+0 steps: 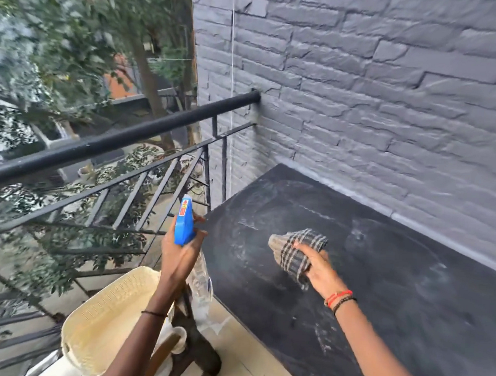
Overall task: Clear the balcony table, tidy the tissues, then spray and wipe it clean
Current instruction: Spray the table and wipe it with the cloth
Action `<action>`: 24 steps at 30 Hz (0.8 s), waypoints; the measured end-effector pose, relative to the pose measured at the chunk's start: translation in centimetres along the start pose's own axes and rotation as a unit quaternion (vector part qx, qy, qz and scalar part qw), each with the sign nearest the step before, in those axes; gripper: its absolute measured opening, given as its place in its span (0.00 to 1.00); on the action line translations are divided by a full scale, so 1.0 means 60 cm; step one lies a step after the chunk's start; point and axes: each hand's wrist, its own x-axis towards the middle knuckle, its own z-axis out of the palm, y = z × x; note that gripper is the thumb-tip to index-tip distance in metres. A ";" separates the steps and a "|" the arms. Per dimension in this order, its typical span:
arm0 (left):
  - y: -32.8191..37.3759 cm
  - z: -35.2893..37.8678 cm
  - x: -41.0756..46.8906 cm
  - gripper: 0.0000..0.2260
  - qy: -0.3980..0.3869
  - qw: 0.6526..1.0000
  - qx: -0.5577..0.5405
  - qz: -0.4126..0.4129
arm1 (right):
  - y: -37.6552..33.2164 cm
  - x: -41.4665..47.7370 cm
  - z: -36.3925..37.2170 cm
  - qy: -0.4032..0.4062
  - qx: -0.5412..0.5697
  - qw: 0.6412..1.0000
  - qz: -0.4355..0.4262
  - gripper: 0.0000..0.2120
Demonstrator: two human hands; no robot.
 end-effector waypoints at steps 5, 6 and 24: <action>0.004 0.051 0.014 0.08 -0.018 1.000 0.022 0.008 | 0.073 -0.006 -0.056 0.027 -0.027 0.992 0.118 0.10; 0.003 0.058 0.017 0.07 -0.021 1.000 0.020 0.005 | 0.085 -0.008 -0.068 0.019 -0.039 0.990 0.131 0.11; -0.020 0.137 0.053 0.13 -0.066 0.997 0.029 -0.021 | 0.058 0.048 -0.122 0.030 -0.672 0.739 -0.025 0.37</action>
